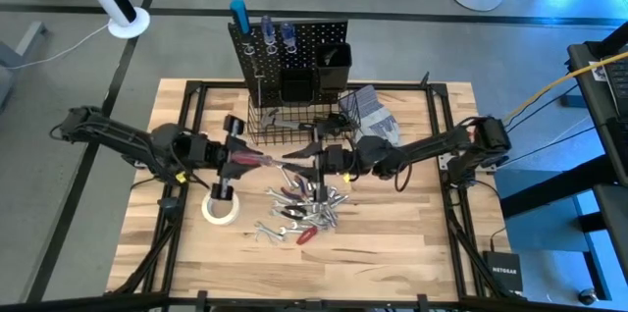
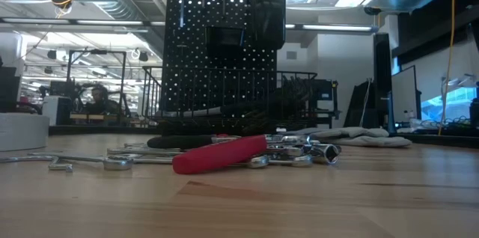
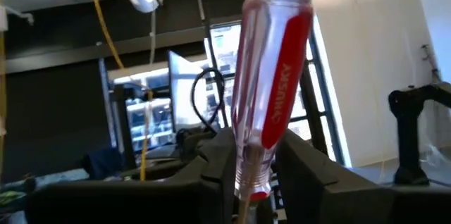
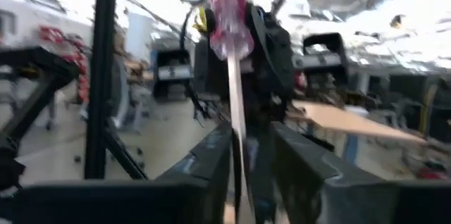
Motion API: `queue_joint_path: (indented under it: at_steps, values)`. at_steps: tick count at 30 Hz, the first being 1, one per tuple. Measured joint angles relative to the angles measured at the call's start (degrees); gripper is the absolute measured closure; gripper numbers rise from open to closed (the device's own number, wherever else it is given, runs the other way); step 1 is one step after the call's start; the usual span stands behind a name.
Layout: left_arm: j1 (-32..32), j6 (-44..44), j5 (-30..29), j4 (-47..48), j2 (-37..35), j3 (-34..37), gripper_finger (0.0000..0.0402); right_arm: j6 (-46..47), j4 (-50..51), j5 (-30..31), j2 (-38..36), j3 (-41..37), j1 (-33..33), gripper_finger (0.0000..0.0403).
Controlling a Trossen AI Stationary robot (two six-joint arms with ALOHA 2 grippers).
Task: Hang tools onto peg board
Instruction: Put the transparent red screwdriver into the right black bin on the peg board
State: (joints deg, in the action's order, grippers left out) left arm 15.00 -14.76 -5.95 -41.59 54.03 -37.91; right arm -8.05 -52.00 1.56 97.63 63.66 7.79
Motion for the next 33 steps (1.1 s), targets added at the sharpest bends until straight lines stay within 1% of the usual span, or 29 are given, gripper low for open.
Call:
queue_joint_path:
  at_steps: [3,6,9,11,16,21,26,29,33]
  values:
    - [0.0,0.0,-0.9,3.7,-3.5,0.0,0.0333,-1.0,7.3,0.5,-2.5,0.0,0.0,0.0258]
    - [0.0,0.6,-2.8,7.5,-6.2,0.0,0.0332,-1.4,13.8,3.0,-5.2,0.0,0.0,0.023]
    - [-0.5,2.0,-4.5,12.7,-7.8,0.0,0.0331,-1.3,18.2,4.0,-7.8,0.0,0.0,0.0212]
    - [-1.4,2.6,-4.8,15.7,-7.5,0.0,0.0332,-1.3,19.0,3.7,-8.9,0.0,0.1,0.0207]
    - [-4.4,6.4,-4.8,16.9,-2.0,-0.5,0.0331,0.3,18.7,2.9,-9.6,0.0,0.1,0.0204]
    - [-5.7,7.3,-4.7,22.3,6.2,-4.9,0.0331,0.8,19.1,3.0,-9.6,0.0,0.1,0.0204]
    - [-5.7,7.9,-4.6,25.9,12.6,-9.7,0.0329,1.5,19.6,2.9,-9.6,0.0,0.1,0.0204]
    - [-5.7,8.2,-4.6,26.7,15.4,-11.3,0.033,2.4,21.5,2.9,-9.5,0.0,0.1,0.0204]
    - [-5.7,8.4,-4.6,28.5,16.2,-12.5,0.0329,2.4,22.2,2.9,-9.5,0.0,0.1,0.0208]
